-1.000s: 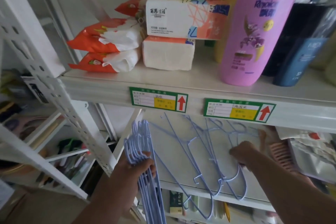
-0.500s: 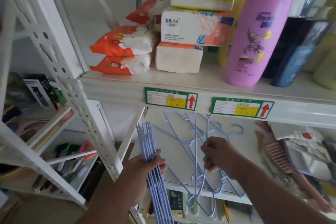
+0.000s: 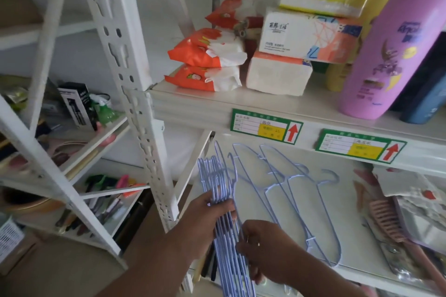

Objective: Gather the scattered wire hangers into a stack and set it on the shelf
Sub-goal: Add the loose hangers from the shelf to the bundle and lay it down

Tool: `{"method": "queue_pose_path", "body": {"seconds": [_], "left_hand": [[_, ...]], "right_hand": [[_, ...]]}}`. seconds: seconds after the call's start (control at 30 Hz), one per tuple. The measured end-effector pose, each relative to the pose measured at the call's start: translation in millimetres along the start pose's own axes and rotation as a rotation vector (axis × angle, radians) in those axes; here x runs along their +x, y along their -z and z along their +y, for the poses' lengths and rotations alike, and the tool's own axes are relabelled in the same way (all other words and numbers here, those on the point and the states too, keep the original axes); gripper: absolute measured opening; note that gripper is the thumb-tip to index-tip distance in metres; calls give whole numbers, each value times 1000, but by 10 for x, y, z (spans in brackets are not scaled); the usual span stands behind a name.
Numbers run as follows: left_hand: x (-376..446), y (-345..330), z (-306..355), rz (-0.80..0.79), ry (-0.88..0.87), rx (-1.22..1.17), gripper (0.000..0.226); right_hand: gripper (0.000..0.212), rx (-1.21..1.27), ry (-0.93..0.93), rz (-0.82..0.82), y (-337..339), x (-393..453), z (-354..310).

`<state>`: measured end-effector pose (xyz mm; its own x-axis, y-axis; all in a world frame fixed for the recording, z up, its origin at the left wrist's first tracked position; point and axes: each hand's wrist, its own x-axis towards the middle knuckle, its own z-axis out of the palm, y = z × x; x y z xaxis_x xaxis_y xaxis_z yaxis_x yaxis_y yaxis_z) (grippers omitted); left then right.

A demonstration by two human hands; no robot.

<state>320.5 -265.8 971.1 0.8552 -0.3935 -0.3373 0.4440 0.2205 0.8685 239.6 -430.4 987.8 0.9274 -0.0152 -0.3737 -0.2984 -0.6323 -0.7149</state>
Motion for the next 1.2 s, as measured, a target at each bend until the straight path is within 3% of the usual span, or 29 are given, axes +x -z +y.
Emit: {"method": "queue_pose_path", "body": {"seconds": [0.1, 0.2, 0.37, 0.5, 0.7, 0.83, 1.03, 1.1, 1.2], "left_hand": [[10, 29, -25, 18, -15, -42, 16], [36, 39, -55, 45, -4, -35, 24], [28, 14, -60, 48, -23, 21, 23], [44, -9, -70, 65, -6, 36, 19], [39, -23, -90, 70, -13, 75, 11], [15, -50, -76, 70, -18, 73, 21], [-10, -40, -91, 35, 41, 48, 23], [-59, -35, -124, 23, 59, 46, 24], [-154, 21, -186, -30, 84, 24, 23]], "right_hand": [[28, -63, 41, 10, -56, -6, 44], [18, 8, 1, -4, -100, 9, 64], [24, -77, 7, 6, -105, 72, 107], [26, 3, -18, -93, -83, 112, 43], [23, -6, -55, -77, -93, 175, 62], [31, 13, -79, -61, -143, 192, 104], [30, 236, -129, -91, -106, 182, 175], [39, 292, -161, 43, 7, 255, 312], [34, -57, -211, 398, 366, 451, 681]]}}
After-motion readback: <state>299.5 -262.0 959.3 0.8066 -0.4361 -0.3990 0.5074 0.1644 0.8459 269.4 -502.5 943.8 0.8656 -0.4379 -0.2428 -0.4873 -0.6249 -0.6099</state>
